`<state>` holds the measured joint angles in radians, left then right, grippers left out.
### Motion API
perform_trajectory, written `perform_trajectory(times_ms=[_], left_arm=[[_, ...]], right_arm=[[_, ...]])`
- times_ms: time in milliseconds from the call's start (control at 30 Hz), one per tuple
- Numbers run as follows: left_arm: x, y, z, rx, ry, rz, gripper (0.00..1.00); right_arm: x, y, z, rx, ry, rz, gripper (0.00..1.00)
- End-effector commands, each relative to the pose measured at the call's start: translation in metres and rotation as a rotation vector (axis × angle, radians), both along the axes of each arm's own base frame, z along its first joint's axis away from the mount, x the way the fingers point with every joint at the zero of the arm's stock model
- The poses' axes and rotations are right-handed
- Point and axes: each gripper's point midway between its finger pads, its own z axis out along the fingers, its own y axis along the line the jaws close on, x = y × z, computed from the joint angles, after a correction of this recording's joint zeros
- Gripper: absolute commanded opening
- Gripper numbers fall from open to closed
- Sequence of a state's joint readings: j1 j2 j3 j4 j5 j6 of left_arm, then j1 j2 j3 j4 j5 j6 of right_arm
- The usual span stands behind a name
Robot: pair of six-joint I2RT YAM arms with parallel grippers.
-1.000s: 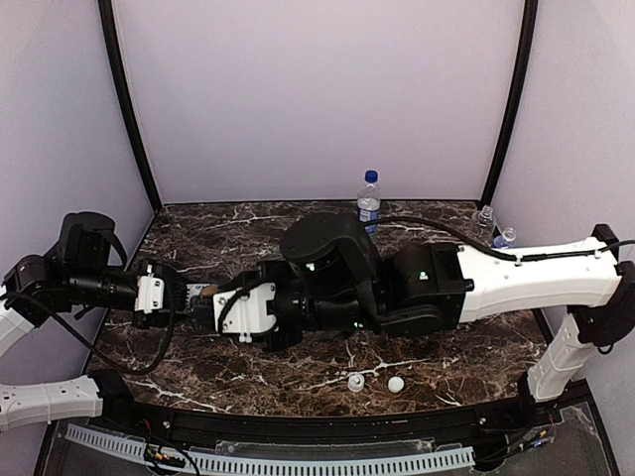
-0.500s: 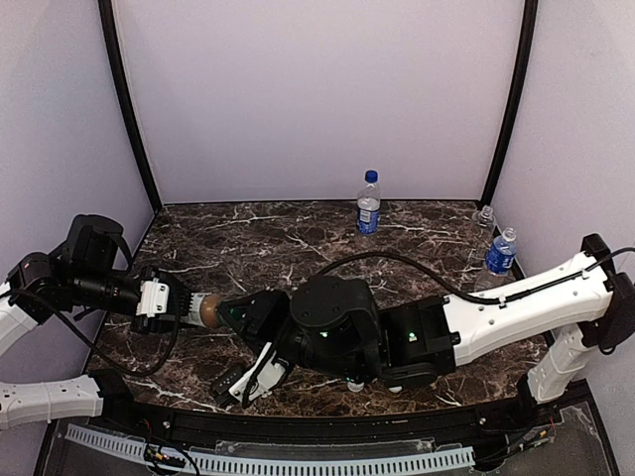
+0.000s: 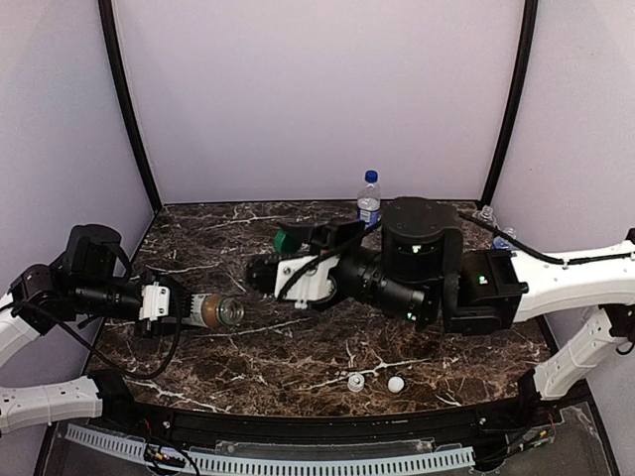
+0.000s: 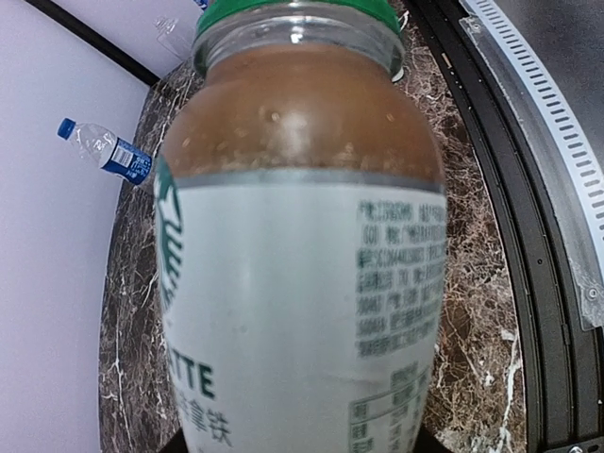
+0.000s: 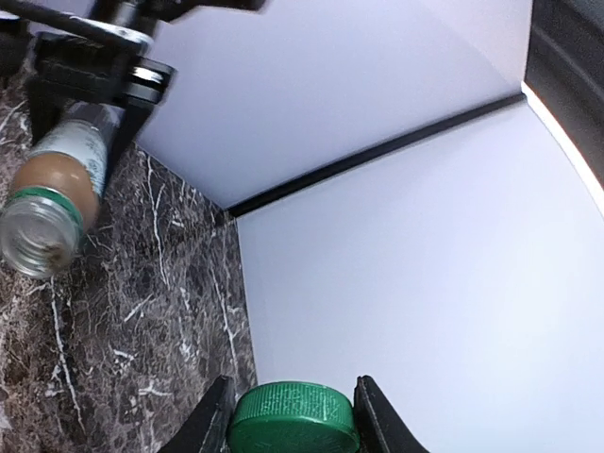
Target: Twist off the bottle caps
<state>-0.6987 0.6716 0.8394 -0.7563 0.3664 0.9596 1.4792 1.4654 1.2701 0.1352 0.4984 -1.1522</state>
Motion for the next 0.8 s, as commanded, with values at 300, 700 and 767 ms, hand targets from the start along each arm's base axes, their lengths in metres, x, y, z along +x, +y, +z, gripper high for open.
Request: perform_trajectory(times_ms=[300,700,767], left_arm=[[0.056,0.023,0.021,-0.518,0.134,0.507,0.49],[0.074,0.067,0.017,-0.926,0.259,0.717,0.49],[0.075,0.074,0.02,-0.938,0.222,0.735,0.49]], right_arm=[[0.084,-0.172,-0.193,0.273,1.434,-1.078,0.0],[0.039,-0.255,-0.327,0.149,1.695,-1.51,0.0],[0.035,-0.258,-0.336,0.143,1.717,-1.525,0.0]])
